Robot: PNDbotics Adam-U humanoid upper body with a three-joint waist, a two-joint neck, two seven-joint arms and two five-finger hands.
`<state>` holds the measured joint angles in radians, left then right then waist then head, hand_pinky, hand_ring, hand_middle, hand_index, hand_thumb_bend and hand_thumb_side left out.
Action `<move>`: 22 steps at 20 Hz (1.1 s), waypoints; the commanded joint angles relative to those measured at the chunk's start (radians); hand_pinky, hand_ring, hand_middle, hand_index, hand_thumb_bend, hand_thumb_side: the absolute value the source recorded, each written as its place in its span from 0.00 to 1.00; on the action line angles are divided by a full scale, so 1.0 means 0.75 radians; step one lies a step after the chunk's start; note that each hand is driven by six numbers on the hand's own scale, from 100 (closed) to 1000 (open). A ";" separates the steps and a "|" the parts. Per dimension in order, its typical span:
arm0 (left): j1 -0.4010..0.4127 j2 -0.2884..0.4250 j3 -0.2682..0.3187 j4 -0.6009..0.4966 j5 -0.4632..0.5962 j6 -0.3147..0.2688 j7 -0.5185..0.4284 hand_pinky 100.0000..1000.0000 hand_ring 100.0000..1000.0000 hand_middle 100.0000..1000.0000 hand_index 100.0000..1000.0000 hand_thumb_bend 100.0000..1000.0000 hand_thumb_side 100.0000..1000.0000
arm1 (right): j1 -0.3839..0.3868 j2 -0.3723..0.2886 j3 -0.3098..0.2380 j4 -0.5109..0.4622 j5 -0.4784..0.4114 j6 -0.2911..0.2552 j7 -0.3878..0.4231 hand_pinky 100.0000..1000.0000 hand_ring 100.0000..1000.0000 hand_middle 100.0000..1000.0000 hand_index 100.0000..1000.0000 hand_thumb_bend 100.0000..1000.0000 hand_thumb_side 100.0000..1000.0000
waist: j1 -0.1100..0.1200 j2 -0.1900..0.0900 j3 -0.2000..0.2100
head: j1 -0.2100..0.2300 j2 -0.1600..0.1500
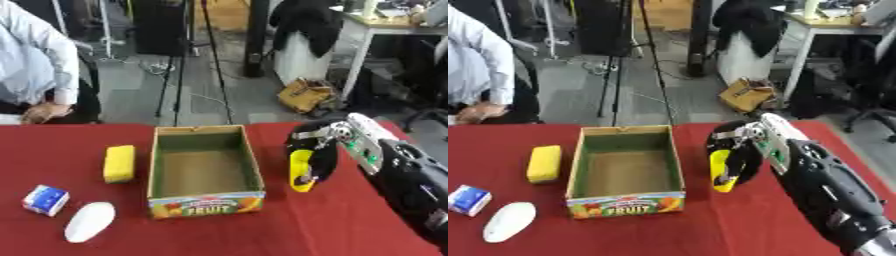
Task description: Pick up objects on the table and place them in the box.
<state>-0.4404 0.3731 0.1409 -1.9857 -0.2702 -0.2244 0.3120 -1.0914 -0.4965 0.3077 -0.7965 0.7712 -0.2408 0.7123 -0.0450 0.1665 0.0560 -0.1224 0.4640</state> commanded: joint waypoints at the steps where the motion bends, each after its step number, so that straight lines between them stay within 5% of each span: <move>1: -0.024 0.034 -0.004 -0.019 -0.005 -0.007 -0.003 0.92 0.80 0.72 0.75 0.00 0.84 | -0.080 -0.022 0.007 -0.035 -0.012 -0.003 0.025 0.00 0.30 0.30 0.36 0.29 0.05 | -0.005 -0.035 0.004 | 0.003 0.007; 14: -0.031 0.044 -0.016 -0.019 -0.002 -0.016 -0.017 0.92 0.80 0.72 0.75 0.00 0.84 | -0.270 0.054 -0.003 -0.033 0.002 0.011 0.064 0.00 0.30 0.29 0.35 0.28 0.05 | -0.043 -0.051 0.046 | -0.014 0.007; 22: -0.050 0.034 -0.028 -0.019 0.015 -0.030 -0.027 0.92 0.80 0.72 0.75 0.00 0.84 | -0.328 0.131 -0.052 0.028 0.065 0.031 0.018 0.00 0.28 0.29 0.35 0.26 0.05 | -0.045 -0.024 0.108 | -0.063 -0.012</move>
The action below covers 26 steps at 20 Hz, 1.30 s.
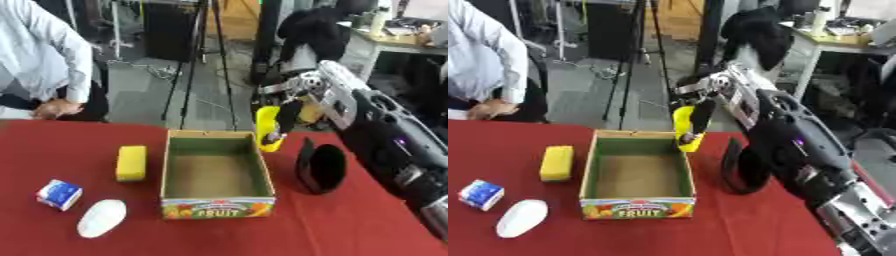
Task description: Pick up objects on the table and place them in the box.
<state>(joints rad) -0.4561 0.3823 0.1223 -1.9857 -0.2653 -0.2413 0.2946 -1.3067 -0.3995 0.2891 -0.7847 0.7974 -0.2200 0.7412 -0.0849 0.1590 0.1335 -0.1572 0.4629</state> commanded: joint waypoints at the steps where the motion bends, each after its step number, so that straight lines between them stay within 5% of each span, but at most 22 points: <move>1: -0.031 0.021 -0.004 -0.019 0.010 -0.009 -0.004 0.92 0.80 0.72 0.75 0.00 0.84 | -0.043 0.009 -0.033 0.019 0.037 0.001 -0.028 0.00 0.28 0.29 0.35 0.26 0.05 | 0.009 -0.008 0.014 | -0.023 -0.016; 13: -0.058 0.004 -0.013 -0.019 0.021 -0.032 -0.011 0.92 0.80 0.72 0.75 0.00 0.84 | -0.032 0.057 -0.108 0.083 0.114 0.015 -0.131 0.00 0.26 0.27 0.34 0.23 0.06 | 0.023 0.048 0.103 | -0.101 -0.079; 26: -0.073 -0.003 -0.020 -0.019 0.030 -0.034 -0.015 0.92 0.79 0.72 0.75 0.00 0.83 | -0.021 0.104 -0.174 0.175 0.203 0.001 -0.278 0.00 0.28 0.29 0.37 0.20 0.10 | 0.035 0.083 0.137 | -0.144 -0.092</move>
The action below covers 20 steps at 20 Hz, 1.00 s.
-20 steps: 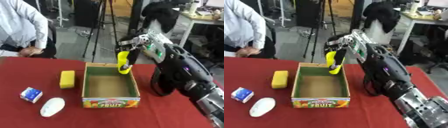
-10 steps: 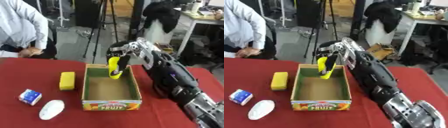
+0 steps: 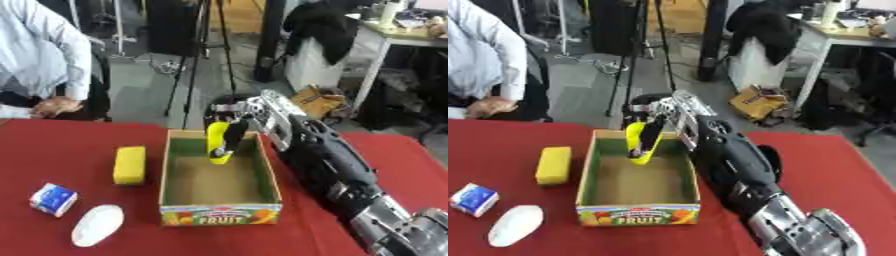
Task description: Pick up objects on the table and place them in the box.
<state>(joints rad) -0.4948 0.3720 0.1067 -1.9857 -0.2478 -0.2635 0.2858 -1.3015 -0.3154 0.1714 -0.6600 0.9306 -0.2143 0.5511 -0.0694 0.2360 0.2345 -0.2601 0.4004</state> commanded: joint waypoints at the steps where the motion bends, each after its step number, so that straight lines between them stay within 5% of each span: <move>1: -0.022 0.011 0.000 -0.019 0.007 -0.004 -0.004 0.92 0.79 0.72 0.75 0.00 0.83 | -0.027 -0.005 -0.018 0.014 0.033 -0.014 -0.032 0.00 0.34 0.34 0.42 0.20 0.15 | 0.014 -0.019 0.002 | -0.006 -0.008; 2: -0.023 0.010 0.000 -0.019 0.006 -0.004 -0.005 0.92 0.79 0.72 0.75 0.00 0.83 | -0.027 -0.002 -0.019 0.019 0.040 -0.021 -0.039 0.00 0.34 0.34 0.42 0.20 0.15 | 0.015 -0.019 0.002 | -0.005 -0.008; 3: -0.023 0.010 0.000 -0.019 0.006 -0.004 -0.005 0.92 0.79 0.72 0.75 0.00 0.83 | -0.029 0.001 -0.017 0.022 0.052 -0.034 -0.045 0.34 0.57 0.55 0.67 0.31 0.35 | 0.014 -0.018 0.002 | -0.003 -0.006; 4: -0.023 0.009 -0.001 -0.019 0.006 -0.003 -0.006 0.92 0.79 0.72 0.75 0.00 0.83 | -0.030 0.005 -0.016 0.025 0.069 -0.052 -0.051 0.34 0.57 0.55 0.67 0.31 0.35 | 0.014 -0.017 0.002 | -0.001 -0.004; 5: -0.024 0.009 -0.001 -0.019 0.006 -0.003 -0.007 0.92 0.79 0.72 0.75 0.00 0.83 | -0.030 0.008 -0.018 0.030 0.085 -0.070 -0.056 0.53 0.72 0.63 0.74 0.37 0.44 | 0.014 -0.017 0.002 | 0.002 -0.002; 11: -0.026 0.008 -0.001 -0.019 0.008 -0.004 -0.008 0.92 0.79 0.72 0.75 0.00 0.83 | -0.034 0.018 -0.035 0.050 0.144 -0.124 -0.047 0.68 0.84 0.76 0.83 0.44 0.54 | 0.013 -0.018 0.001 | 0.011 0.007; 20: -0.023 0.009 -0.002 -0.019 0.007 -0.005 -0.010 0.92 0.79 0.72 0.75 0.00 0.83 | -0.045 0.017 -0.043 0.042 0.158 -0.126 -0.063 0.70 0.85 0.78 0.85 0.45 0.54 | 0.007 -0.024 -0.002 | 0.015 0.009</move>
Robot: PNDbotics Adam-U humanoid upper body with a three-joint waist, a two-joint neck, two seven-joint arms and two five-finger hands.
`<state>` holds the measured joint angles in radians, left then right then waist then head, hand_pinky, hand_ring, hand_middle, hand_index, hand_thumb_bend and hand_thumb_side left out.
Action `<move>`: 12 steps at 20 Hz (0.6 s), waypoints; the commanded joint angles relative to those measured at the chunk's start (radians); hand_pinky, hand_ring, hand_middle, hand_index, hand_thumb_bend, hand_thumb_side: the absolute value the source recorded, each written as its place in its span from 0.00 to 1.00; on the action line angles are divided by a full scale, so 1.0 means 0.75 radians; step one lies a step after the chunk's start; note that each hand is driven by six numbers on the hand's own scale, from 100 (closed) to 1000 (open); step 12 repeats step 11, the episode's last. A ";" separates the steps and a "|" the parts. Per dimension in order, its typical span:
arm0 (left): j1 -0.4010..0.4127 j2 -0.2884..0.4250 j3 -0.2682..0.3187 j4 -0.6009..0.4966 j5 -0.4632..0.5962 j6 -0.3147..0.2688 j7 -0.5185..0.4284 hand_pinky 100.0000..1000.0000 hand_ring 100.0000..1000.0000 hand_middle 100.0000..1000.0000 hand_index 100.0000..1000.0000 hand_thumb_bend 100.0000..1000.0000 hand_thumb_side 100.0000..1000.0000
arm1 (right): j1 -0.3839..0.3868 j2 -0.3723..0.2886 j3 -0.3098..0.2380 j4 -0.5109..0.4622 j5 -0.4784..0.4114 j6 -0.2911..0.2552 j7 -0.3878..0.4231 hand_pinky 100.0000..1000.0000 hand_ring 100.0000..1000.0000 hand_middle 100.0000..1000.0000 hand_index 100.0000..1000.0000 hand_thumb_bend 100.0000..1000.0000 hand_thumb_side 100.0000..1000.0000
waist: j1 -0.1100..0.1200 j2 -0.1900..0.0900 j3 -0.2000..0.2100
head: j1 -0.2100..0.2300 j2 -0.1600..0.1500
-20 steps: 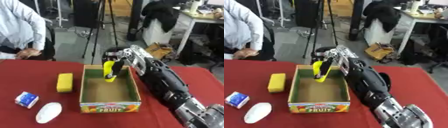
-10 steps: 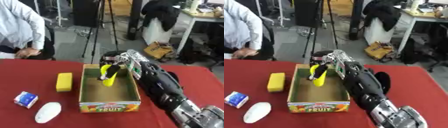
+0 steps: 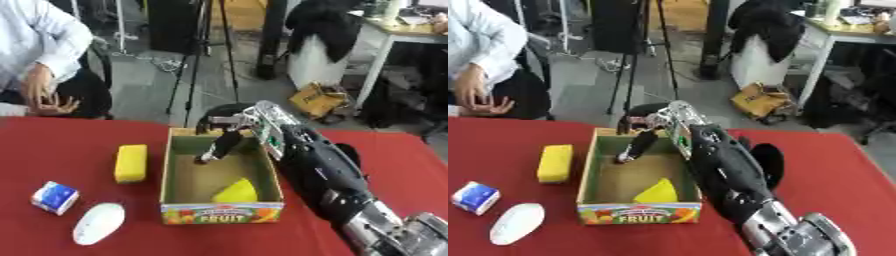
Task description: Pick up objects on the table and place them in the box.
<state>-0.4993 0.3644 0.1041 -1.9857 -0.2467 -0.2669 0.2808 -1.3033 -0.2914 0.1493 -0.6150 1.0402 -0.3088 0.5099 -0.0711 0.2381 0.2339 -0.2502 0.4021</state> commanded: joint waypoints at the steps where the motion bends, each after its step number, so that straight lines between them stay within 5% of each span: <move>1: -0.017 0.019 0.002 -0.019 0.005 0.000 -0.003 0.92 0.79 0.72 0.75 0.00 0.83 | -0.044 -0.015 -0.013 -0.019 0.012 0.000 -0.009 0.70 0.85 0.78 0.84 0.45 0.55 | 0.008 -0.027 -0.002 | 0.002 0.007; 7: -0.011 0.023 0.005 -0.019 0.003 0.002 -0.004 0.92 0.79 0.72 0.75 0.00 0.83 | -0.045 -0.036 -0.010 -0.074 -0.024 -0.006 -0.002 0.70 0.85 0.77 0.84 0.43 0.58 | 0.016 -0.035 -0.020 | 0.016 0.014; 12: 0.007 0.038 0.013 -0.019 -0.005 0.009 0.002 0.91 0.79 0.72 0.75 0.00 0.83 | -0.035 -0.130 0.043 -0.243 -0.100 -0.026 0.099 0.75 0.87 0.79 0.86 0.43 0.62 | 0.016 -0.050 -0.050 | 0.040 0.029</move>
